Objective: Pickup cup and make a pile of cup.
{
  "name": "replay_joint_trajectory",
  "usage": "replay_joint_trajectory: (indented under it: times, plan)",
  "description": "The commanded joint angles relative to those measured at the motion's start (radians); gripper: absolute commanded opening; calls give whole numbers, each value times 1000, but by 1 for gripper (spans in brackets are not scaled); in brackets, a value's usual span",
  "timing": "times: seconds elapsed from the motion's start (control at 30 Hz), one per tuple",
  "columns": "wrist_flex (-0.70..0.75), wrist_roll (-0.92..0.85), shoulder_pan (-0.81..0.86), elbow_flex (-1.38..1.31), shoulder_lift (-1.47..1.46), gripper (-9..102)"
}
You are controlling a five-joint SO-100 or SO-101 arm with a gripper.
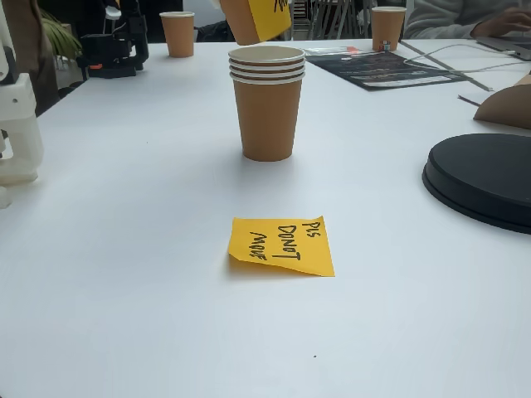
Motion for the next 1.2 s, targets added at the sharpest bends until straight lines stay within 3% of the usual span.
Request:
replay_joint_trajectory:
  times: [0.0,1.17]
  plan:
    - [8,2,6,-5,12,-7]
    - [2,-2,-14,-23,-32,-7]
